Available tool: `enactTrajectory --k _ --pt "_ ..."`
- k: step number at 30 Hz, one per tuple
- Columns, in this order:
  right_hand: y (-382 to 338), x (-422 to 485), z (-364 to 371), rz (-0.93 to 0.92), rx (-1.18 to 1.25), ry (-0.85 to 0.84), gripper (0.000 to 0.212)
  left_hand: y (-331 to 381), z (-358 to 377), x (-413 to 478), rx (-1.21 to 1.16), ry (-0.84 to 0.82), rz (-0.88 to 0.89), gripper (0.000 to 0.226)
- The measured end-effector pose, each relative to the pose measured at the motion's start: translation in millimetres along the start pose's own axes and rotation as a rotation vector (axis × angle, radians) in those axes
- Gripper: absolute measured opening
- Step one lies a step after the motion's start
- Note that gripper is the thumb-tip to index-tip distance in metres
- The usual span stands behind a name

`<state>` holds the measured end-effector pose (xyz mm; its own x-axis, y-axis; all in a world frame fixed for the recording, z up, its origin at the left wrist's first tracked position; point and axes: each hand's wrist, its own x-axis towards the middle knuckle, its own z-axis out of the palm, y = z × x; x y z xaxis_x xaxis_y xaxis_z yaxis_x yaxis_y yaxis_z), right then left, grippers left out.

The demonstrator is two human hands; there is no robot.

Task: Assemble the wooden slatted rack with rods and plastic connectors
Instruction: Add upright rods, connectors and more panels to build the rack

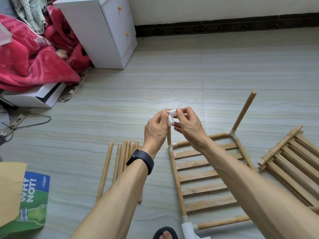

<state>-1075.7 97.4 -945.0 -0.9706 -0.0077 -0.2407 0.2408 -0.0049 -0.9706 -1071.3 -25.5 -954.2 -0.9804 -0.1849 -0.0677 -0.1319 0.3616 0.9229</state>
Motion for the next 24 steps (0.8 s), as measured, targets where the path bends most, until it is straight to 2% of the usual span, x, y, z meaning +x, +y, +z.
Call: enactTrajectory --k 9,17,21,24 --pt "1 -5 -1 0.002 0.021 0.079 0.023 -5 4 7 -0.008 -0.121 0.007 0.033" --pt "7 -10 -2 0.041 0.074 0.100 0.023 -3 4 6 -0.011 -0.154 0.015 0.039" --pt "18 -13 -4 0.004 -0.068 0.098 0.016 3 7 8 0.016 -0.144 0.015 0.040" --pt "24 -11 -12 0.020 0.007 0.075 0.036 4 9 7 0.008 -0.144 0.015 0.035"
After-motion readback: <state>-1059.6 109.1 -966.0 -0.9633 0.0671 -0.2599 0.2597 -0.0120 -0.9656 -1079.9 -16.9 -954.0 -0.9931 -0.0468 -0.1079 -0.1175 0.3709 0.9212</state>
